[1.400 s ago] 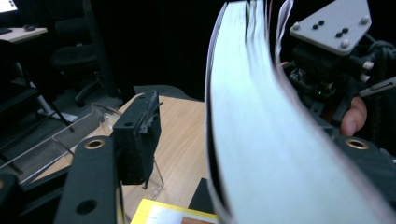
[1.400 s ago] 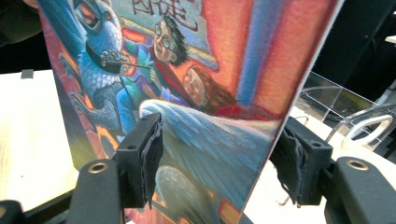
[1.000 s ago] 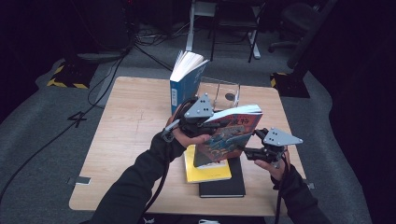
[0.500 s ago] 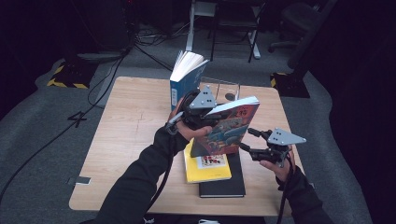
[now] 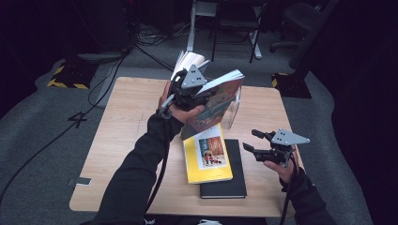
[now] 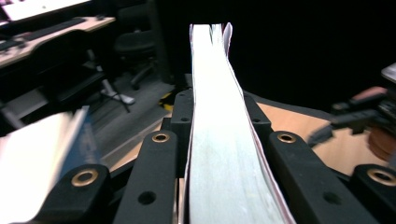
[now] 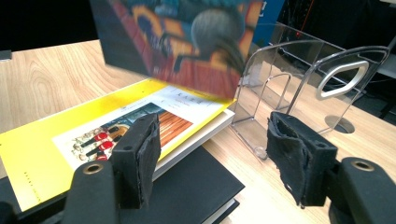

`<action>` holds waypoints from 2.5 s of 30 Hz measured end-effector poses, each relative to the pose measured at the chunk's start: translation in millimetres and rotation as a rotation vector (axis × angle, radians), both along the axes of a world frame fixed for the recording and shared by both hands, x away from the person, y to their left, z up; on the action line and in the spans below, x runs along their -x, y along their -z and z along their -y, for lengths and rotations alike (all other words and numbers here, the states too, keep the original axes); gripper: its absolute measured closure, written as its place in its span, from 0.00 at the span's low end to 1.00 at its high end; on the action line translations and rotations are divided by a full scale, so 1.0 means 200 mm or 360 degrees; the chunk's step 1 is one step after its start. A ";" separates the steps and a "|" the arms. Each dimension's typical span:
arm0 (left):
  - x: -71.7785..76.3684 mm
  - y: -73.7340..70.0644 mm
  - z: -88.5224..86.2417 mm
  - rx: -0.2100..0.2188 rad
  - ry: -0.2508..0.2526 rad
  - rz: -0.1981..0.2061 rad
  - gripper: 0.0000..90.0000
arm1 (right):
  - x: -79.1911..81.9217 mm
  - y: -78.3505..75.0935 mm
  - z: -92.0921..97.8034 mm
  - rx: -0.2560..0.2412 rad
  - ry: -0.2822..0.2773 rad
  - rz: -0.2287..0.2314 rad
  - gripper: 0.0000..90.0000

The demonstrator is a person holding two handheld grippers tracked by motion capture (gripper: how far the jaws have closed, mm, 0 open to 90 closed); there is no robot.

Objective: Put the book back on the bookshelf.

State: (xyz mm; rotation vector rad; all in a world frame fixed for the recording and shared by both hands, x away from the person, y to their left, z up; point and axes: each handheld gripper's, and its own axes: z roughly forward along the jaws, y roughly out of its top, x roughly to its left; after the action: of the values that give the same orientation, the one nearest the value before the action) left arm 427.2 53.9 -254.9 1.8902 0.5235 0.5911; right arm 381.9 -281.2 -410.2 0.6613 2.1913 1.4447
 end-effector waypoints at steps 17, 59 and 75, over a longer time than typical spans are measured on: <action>-0.28 -0.03 0.13 -0.0099 -0.0298 0.0032 0.81 | 0.01 0.05 -0.03 0.0072 -0.0081 -0.0047 0.39; -0.65 0.37 0.33 -0.0073 -0.0482 0.0136 0.80 | 0.03 0.10 -0.11 0.0182 -0.0199 -0.0041 0.40; -0.56 0.41 0.23 -0.0056 -0.0431 0.0066 0.80 | 0.03 0.11 -0.11 0.0190 -0.0211 -0.0057 0.40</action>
State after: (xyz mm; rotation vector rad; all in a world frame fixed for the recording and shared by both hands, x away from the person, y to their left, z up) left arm 539.3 7.0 -336.9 1.8495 0.7529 0.8186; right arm 376.0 -259.0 -431.8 0.5134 2.3671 1.3614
